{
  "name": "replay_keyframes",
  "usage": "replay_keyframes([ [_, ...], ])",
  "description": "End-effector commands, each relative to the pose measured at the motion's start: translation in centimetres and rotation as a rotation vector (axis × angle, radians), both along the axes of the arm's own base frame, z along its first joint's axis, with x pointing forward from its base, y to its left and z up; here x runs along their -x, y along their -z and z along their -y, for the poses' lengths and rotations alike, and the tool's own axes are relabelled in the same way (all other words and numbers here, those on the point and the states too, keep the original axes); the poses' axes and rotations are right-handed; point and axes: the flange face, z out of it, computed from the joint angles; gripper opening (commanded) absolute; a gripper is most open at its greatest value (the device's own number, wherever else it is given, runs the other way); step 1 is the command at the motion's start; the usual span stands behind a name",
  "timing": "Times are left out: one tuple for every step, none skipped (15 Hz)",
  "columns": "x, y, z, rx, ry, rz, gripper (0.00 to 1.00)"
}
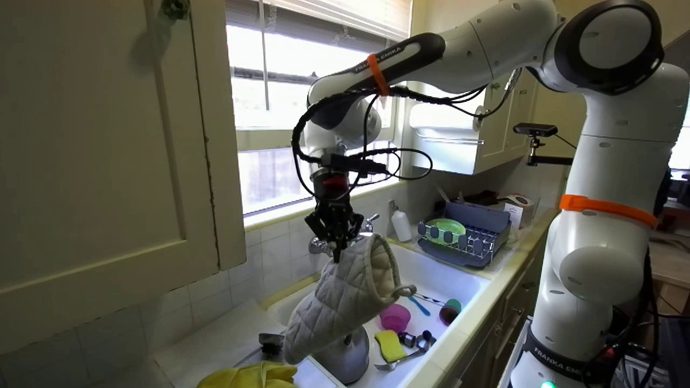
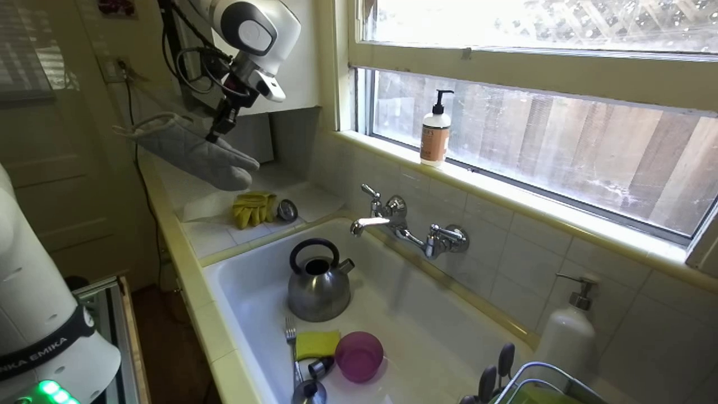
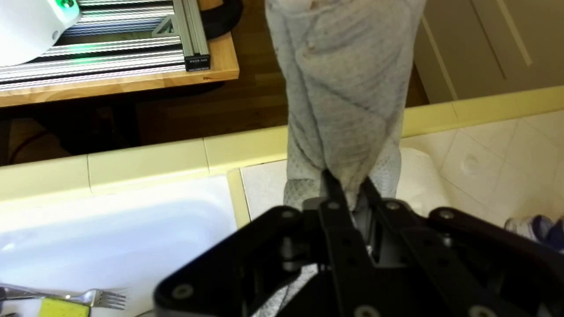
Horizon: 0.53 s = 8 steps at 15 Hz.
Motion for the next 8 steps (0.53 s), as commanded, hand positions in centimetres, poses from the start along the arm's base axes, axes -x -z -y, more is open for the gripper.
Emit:
replay_keyframes([
  [-1.3, -4.2, 4.2, -0.014, 0.117, -0.029, 0.03],
  [-1.7, -5.3, 5.5, -0.017, 0.144, -0.034, 0.03],
  [-2.1, -6.4, 6.9, -0.032, 0.165, -0.049, 0.03],
  [-2.3, -7.5, 8.0, -0.038, 0.193, -0.055, 0.03],
  [-2.7, -8.5, 9.0, -0.047, 0.224, -0.062, 0.03],
  [-2.9, -9.2, 9.8, -0.055, 0.257, -0.066, 0.03],
  [-3.5, -10.6, 10.5, -0.061, 0.305, -0.059, 0.03],
  [-3.9, -11.3, 11.1, -0.070, 0.349, -0.044, 0.03],
])
